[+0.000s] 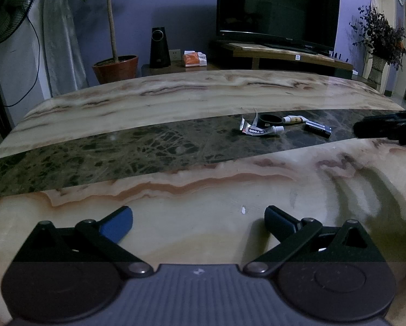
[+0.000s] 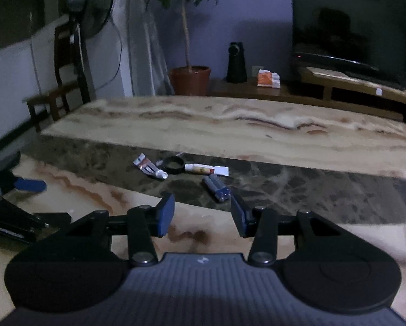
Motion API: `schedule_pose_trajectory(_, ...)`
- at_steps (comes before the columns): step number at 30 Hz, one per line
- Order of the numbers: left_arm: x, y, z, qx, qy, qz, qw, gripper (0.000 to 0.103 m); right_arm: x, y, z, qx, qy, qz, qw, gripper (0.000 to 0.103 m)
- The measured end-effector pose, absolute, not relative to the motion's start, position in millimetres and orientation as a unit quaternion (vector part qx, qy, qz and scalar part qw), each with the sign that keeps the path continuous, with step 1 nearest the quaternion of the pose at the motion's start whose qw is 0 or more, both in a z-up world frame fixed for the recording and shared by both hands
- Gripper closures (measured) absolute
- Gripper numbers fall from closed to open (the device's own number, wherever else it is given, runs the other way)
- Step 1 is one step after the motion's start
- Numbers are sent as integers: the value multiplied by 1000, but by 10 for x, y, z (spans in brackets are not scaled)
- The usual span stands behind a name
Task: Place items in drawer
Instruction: 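Move the open right gripper over the blue battery pack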
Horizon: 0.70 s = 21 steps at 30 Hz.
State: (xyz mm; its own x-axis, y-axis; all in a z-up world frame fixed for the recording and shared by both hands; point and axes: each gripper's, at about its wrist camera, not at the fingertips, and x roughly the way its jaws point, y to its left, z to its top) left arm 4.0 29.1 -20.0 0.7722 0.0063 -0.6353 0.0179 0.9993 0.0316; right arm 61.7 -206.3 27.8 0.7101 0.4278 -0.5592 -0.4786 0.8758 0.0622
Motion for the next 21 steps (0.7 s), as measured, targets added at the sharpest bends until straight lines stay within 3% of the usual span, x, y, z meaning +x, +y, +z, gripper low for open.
schedule_pose_trajectory(6,39,291,-200,18,337,-3,941,0,759,-1859,151,-100,295,244,918,55)
schedule_pose_trajectory(21,39,290,-199,18,337,-3,941,0,1180,-1843,-94,-88,318,245,912,51)
